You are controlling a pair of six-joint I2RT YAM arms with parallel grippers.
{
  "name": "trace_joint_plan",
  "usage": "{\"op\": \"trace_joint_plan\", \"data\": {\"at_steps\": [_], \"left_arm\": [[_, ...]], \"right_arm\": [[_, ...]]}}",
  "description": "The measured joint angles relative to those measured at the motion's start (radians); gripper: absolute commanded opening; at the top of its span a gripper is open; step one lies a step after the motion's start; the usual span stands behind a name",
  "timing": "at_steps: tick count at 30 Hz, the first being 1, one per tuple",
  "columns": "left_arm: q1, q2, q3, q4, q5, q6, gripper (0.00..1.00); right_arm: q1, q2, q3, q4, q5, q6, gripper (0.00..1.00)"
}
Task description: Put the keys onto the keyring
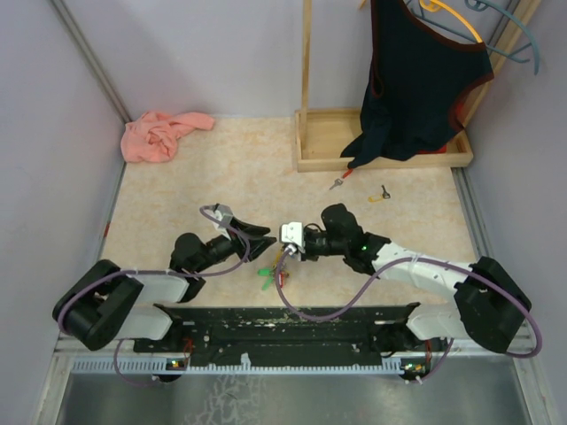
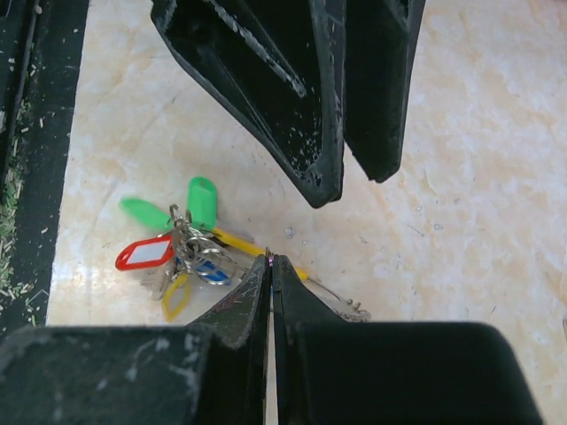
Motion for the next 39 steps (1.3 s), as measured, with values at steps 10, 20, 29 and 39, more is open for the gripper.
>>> {"op": "trace_joint_plan", "data": {"at_steps": [10, 20, 29, 39], "left_arm": [[0.005, -0.145, -0.003, -0.216, -0.076, 0.151, 0.95], [0.006, -0.150, -0.023, -0.279, -0.131, 0.308, 0.91], [0.006, -0.055, -0.004, -0.274, 0.013, 0.454, 0.71], [0.014, -0.102, 0.046, -0.330, -0.006, 0.491, 0.39]], "right_arm": [[-0.020, 0.000, 0.061, -0.095, -0.023, -0.044, 0.00], [-0.020, 0.005, 0.117, -0.178, -0.067, -0.091, 0.00], [-0.020, 0.010, 0.140, -0.216, -0.093, -0.113, 0.00], [-0.020, 0.023, 0.140, -0.237, -0.112, -0.122, 0.00]]}}
